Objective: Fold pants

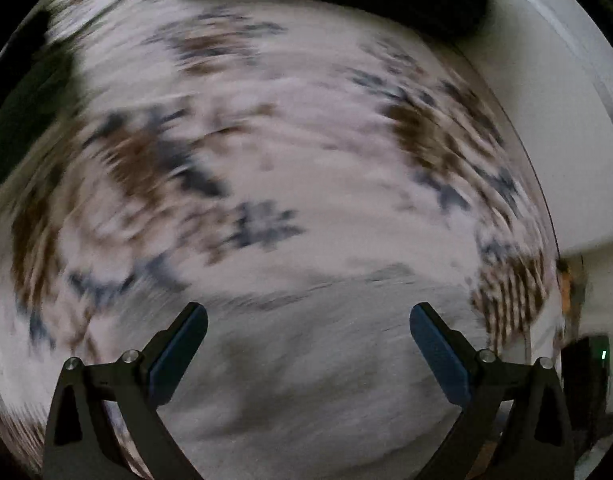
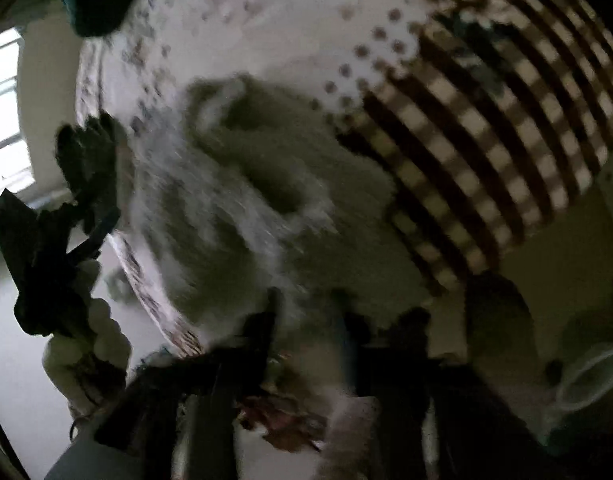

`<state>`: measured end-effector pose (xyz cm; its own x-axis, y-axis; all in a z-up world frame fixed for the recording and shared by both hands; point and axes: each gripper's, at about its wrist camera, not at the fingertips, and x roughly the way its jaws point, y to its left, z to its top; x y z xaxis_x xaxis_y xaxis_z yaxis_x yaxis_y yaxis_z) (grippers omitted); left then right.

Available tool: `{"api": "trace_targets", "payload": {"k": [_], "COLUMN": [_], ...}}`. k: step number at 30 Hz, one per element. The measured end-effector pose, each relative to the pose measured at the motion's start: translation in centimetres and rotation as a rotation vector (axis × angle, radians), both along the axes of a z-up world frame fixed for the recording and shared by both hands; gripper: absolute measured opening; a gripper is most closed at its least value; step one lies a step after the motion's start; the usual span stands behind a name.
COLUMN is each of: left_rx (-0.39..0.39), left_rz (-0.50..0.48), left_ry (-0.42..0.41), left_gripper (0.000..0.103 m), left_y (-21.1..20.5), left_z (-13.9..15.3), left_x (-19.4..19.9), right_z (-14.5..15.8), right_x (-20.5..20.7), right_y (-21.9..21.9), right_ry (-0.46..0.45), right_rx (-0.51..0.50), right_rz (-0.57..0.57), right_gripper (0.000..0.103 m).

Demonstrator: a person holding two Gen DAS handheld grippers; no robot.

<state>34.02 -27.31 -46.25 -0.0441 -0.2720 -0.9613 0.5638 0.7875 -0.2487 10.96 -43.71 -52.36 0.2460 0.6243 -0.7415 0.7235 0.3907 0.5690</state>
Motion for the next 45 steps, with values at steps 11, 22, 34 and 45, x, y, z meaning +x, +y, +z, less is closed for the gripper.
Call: {"api": "trace_targets", "payload": {"k": [11, 22, 34, 45], "left_rx": [0.182, -0.041, 0.097, 0.162], "left_rz": [-0.416, -0.144, -0.596, -0.516], "left_ry": [-0.089, 0.195, 0.108, -0.018], "left_gripper": [0.004, 0.037, 0.052, 0.031], "left_y": [-9.5, -5.1, -9.5, -10.9], "left_z": [-7.1, -5.0, -6.3, -8.4], "left_x": [-3.2, 1.5, -6.1, -5.4], "right_z": [-2.6, -1.8, -3.2, -2.7], "right_x": [1.3, -1.3, -1.3, -2.7], "right_y": [1.9, -1.6, 1.1, -1.1], "right_ry": [0.093, 0.063, 0.053, 0.118], "right_rx": [-0.153, -0.042, -0.01, -0.15], "right_rz": [-0.001, 0.043, 0.079, 0.06], "right_gripper": [0.011, 0.063, 0.038, 0.009]}}
